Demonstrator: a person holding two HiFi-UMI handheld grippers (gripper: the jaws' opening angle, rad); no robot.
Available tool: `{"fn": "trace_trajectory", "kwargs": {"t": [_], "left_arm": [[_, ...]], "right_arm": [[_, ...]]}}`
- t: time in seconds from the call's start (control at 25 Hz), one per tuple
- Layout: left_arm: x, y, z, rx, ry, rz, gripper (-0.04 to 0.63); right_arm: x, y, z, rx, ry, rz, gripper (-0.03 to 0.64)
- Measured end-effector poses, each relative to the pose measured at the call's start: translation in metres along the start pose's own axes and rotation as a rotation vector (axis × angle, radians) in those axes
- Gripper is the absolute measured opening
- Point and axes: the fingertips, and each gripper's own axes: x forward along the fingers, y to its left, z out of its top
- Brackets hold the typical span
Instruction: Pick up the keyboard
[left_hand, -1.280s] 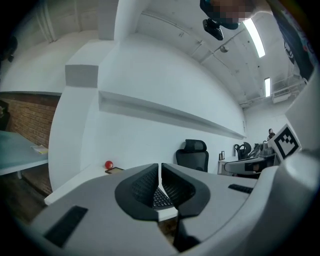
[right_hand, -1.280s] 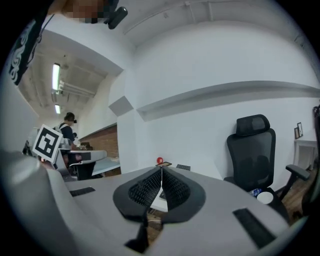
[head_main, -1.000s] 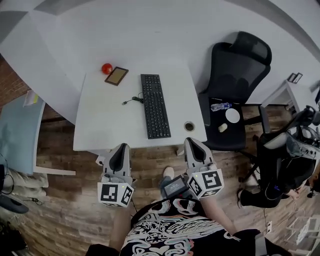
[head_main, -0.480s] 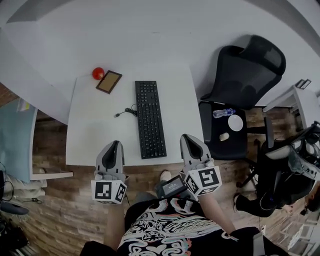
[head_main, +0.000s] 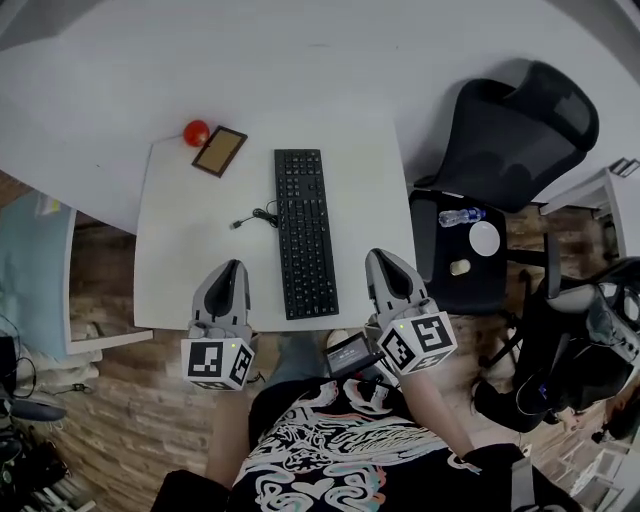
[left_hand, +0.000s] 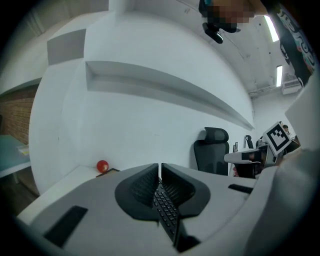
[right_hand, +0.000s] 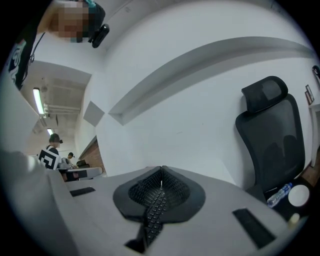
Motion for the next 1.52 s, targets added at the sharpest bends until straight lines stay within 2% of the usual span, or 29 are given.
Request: {"fn": "trace_trajectory", "kwargs": {"t": [0.28,0.8,1.24,1.4,1.52], "left_arm": [[0.041,0.014,-0.016,-0.059,0.056,-0.027,0.031],[0.074,0.031,-0.082,-0.117,0.190,-0.030,0.031],[0.107,0.028,-0.125,-0.169,0.303,-0.102,0.031],[0.115,0.025,-0.142,-0.186,0.358,-0.135,0.031],[0.123,0.027,-0.154,-0.189,0.392,-0.128,0.032]], "right_arm": [[0.031,-0.018,-0.025,0.038,0.130,-0.005,0.029],[0.067,-0.044,-0.083,0.095,0.265,-0.009,0.029],[0.093,-0.055,-0.130,0.126,0.383,-0.005,0.029],[0.096,-0.060,-0.147,0.186,0.434,-0.007,0.029],[0.099,-0.066,-0.159,0.202,0.463,-0.017,0.029]]}}
